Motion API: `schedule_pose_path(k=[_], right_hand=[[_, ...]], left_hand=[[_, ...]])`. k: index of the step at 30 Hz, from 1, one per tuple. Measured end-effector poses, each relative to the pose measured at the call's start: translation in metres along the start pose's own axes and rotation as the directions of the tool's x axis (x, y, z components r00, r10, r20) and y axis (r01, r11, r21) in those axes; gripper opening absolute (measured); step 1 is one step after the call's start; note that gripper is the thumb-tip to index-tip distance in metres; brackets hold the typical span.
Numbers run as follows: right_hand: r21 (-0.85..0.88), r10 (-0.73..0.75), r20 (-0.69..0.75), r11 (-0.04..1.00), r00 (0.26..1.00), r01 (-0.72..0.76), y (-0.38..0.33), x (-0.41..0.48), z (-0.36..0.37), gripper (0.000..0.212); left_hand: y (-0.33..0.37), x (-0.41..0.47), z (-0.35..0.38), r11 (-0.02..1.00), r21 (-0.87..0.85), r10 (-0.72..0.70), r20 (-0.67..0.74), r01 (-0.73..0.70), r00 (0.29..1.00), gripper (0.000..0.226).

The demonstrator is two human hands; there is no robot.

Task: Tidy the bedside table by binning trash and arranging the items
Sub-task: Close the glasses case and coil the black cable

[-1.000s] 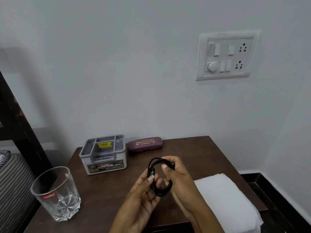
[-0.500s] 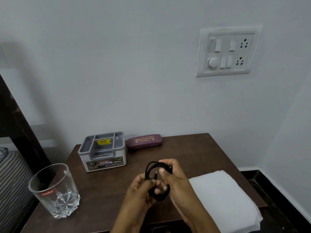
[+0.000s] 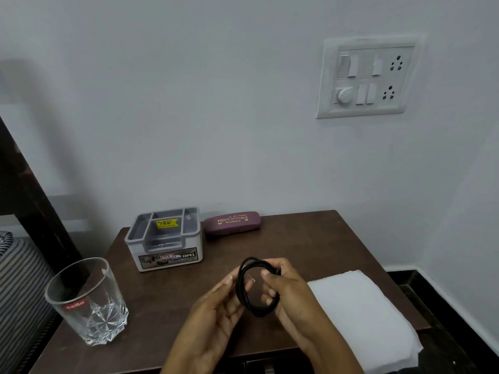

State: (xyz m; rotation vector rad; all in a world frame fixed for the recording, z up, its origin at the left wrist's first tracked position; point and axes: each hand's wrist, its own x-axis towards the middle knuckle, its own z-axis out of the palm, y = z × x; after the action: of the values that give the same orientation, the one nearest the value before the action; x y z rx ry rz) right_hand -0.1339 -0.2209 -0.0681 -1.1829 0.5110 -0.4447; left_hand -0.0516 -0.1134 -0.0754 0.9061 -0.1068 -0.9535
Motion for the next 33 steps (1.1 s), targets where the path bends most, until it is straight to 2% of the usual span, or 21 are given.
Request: schedule_pose_path(k=[5,7,12,13,15,21,24,27,29,31,33], right_hand=[[0.175,0.105,0.072,0.978,0.992,-0.116,-0.001,0.0,-0.003,0.018],[0.114,0.12,0.083,0.985,0.989,-0.129,0.0,-0.001,-0.003,0.019],[-0.179,0.078,0.099,0.982,0.992,-0.06,0.001,0.0,0.001,0.015],[-0.201,0.075,0.097,0.978,0.992,-0.055,0.001,0.0,0.001,0.016],[-0.216,0.079,0.1,0.975,0.992,-0.056,0.0,0.001,0.002,0.017],[-0.242,0.118,0.127,0.967,0.985,-0.084,0.0,0.0,0.008,0.018],[-0.247,0.131,0.124,0.964,0.984,-0.097,0.002,0.0,0.006,0.019],[-0.253,0.122,0.095,0.963,0.988,-0.095,0.002,0.0,0.003,0.015],[-0.272,0.108,0.054,0.958,0.993,-0.09,0.003,0.003,0.0,0.01],[-0.273,0.1,0.008,0.957,0.995,-0.094,0.005,0.006,-0.001,0.01],[-0.174,0.122,-0.02,0.977,0.992,-0.124,0.005,0.009,0.0,0.015]], left_hand=[[0.0,-0.003,0.002,0.998,0.02,0.057,0.022,-0.057,0.998,0.032],[0.001,-0.004,0.003,0.996,0.034,0.081,0.009,-0.082,0.997,0.031],[-0.001,-0.001,-0.001,0.99,0.026,0.141,-0.072,-0.14,0.987,0.028],[0.0,-0.003,0.0,0.987,0.022,0.163,-0.084,-0.162,0.983,0.03],[0.001,-0.003,-0.001,0.978,0.003,0.209,-0.12,-0.21,0.971,0.05],[0.003,-0.002,-0.008,0.962,0.027,0.27,-0.233,-0.271,0.934,0.042],[0.002,-0.001,-0.008,0.965,0.081,0.261,-0.2,-0.249,0.944,0.036],[-0.003,-0.002,-0.001,0.986,0.098,0.146,-0.116,-0.135,0.982,0.032],[-0.007,-0.004,0.005,0.99,0.119,0.085,-0.039,-0.08,0.996,0.039],[-0.009,-0.004,0.008,0.984,0.156,0.089,0.001,-0.088,0.996,0.036],[-0.009,-0.005,0.01,0.977,0.18,0.118,-0.007,-0.114,0.993,0.031]])
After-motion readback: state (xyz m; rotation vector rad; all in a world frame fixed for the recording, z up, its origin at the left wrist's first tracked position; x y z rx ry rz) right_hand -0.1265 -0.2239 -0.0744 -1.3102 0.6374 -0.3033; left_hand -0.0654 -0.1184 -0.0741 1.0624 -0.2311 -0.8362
